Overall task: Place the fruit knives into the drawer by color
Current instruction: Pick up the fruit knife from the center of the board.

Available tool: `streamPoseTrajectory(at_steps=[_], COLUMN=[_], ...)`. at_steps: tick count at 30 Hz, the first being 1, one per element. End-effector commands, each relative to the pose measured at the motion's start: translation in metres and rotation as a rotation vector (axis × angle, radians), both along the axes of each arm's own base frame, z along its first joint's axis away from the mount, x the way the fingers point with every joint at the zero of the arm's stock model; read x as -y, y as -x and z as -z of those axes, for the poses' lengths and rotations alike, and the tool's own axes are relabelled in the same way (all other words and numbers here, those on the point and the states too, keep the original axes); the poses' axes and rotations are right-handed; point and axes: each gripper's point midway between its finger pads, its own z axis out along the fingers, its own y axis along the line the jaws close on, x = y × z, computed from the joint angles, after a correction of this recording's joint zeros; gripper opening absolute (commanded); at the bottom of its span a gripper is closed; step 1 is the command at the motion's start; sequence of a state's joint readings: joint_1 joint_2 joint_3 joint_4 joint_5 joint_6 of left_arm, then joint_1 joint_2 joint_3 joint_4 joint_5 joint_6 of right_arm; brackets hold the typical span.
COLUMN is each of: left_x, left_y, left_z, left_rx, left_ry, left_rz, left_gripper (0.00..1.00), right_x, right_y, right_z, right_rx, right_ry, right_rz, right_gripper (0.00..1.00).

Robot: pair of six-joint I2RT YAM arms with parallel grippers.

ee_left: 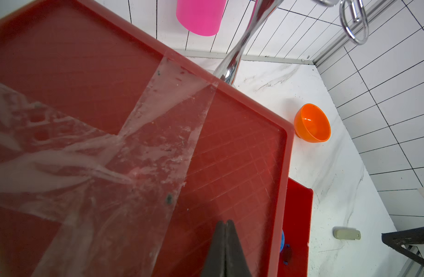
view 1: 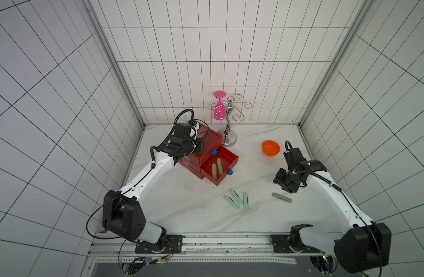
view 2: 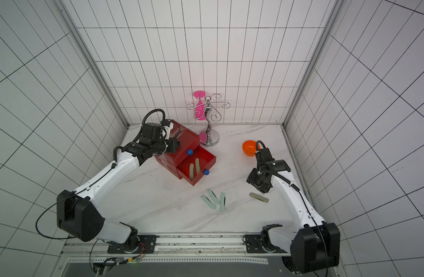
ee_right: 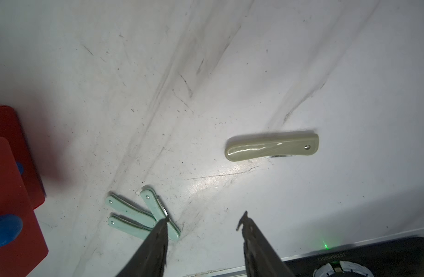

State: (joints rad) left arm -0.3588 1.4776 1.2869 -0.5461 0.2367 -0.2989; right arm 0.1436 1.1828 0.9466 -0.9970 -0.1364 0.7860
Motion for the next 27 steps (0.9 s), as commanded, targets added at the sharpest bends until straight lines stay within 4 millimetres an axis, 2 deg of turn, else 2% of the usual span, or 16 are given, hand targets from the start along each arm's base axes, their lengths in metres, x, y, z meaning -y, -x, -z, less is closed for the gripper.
streamPoseTrajectory(at_steps=[1,11,27], left_x=[-0.022,-0.022,-0.022], left_y=[0.032,0.032,0.032], left_z=[0.072,0.070,0.071], left_rx=[-0.265,-0.260,-0.262], left_ry=[-0.128,-0.127,-0.128], left_rz=[-0.033,-0.034,-0.034], left_gripper=[0.00,0.00,0.00], right_x=[0.007,0.023,0.040], right_y=[0.011,0.026,0.033], right_z=[0.022,0.059,0.080], right_rx=[-0.053,-0.145,-0.201], right_ry=[-0.043,-0.085,-0.054], right_rz=[0.096,0.212,0.269], right_gripper=[0.52,0.55,0.56])
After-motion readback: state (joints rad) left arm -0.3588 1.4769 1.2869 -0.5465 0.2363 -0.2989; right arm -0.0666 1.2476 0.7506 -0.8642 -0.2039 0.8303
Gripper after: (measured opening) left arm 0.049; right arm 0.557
